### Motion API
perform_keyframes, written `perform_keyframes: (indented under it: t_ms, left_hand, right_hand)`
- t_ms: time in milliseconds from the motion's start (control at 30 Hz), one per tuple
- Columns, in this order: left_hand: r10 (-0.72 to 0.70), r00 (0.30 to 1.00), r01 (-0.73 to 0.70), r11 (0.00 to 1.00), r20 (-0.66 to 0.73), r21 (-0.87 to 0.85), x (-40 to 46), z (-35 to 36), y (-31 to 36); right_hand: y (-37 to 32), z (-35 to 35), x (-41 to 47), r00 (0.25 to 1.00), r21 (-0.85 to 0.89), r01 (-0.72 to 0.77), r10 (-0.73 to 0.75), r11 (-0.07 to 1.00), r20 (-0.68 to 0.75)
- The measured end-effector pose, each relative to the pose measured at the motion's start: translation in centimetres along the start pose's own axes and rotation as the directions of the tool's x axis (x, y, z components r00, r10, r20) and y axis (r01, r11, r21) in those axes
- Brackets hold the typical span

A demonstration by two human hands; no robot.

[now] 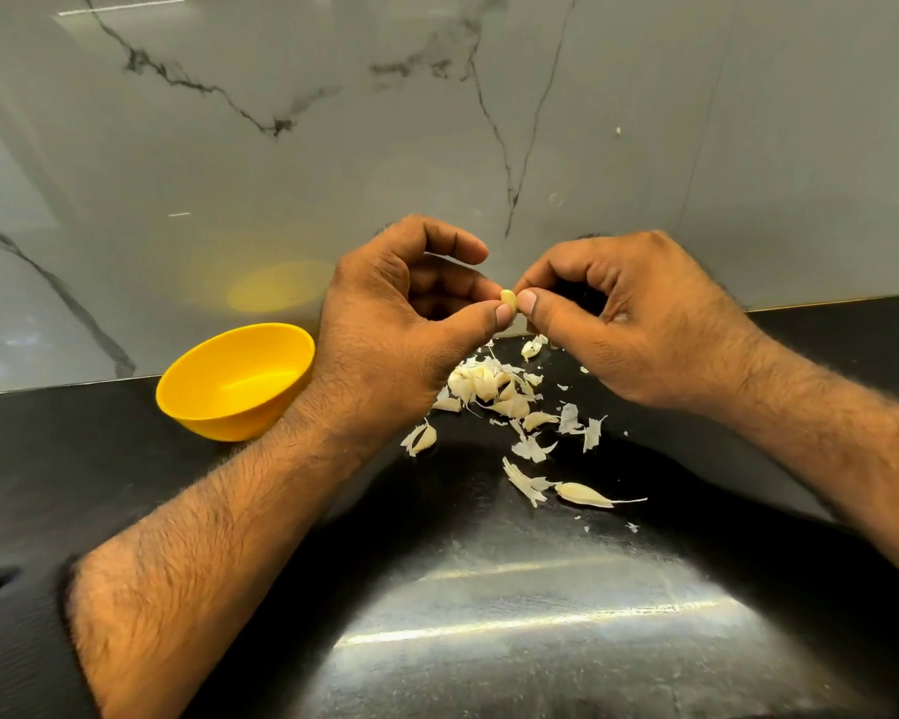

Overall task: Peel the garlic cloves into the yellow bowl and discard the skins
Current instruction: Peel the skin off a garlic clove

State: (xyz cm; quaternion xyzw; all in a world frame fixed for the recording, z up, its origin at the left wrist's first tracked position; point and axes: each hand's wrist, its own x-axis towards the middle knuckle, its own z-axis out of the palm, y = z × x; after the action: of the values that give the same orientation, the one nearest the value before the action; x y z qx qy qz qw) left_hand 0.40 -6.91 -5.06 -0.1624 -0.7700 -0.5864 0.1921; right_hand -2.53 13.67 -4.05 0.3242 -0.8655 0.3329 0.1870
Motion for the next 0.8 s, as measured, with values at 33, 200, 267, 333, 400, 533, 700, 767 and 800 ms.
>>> perform_keyframes:
  t_ms: [33,200,267,333,400,533,700,767,800]
  left_hand:
    - [0.003,1.000,-0.003,1.000,-0.007,0.012,-0.03,0.01,0.01]
    - [0.020,1.000,-0.020,0.996,-0.002,0.090,-0.10,0.02,0.02]
    - [0.017,1.000,-0.017,0.994,0.003,0.108,-0.13,0.10,-0.06]
    - [0.016,1.000,-0.017,0.993,0.011,0.120,-0.16,0.08,-0.11]
    - [0.017,1.000,-0.021,0.991,0.026,0.130,-0.16,-0.02,-0.09]
    - [0.011,0.998,-0.019,0.989,0.057,0.145,-0.24,-0.04,-0.04]
    - [0.003,0.997,-0.014,0.990,0.078,0.137,-0.17,-0.24,0.10]
    - [-0.006,0.997,-0.002,0.994,0.074,0.108,-0.08,-0.41,0.14]
    - [-0.011,0.997,0.004,0.995,0.072,0.097,-0.06,-0.43,0.13]
  right_hand:
    - [-0.07,-0.01,-0.02,1.000,-0.022,0.011,-0.011,1.000,0.003]
    - [-0.30,-0.07,-0.11,0.998,-0.105,0.065,-0.062,0.992,0.029]
    - [-0.26,-0.10,-0.10,0.997,-0.114,0.075,-0.071,0.991,0.037]
    - [-0.16,-0.22,-0.04,0.997,-0.110,0.075,-0.071,0.991,0.040]
    - [-0.09,-0.30,-0.02,0.997,-0.102,0.074,-0.070,0.992,0.046]
    - [-0.06,-0.09,-0.08,0.996,-0.101,0.075,-0.070,0.992,0.054]
    - [0.00,-0.09,-0.11,0.997,-0.074,0.045,-0.041,0.996,0.059]
    - [-0.02,-0.16,-0.11,0.998,-0.047,0.025,-0.023,0.999,0.057]
    - [-0.02,-0.18,-0.11,0.998,-0.031,0.017,-0.016,0.999,0.057]
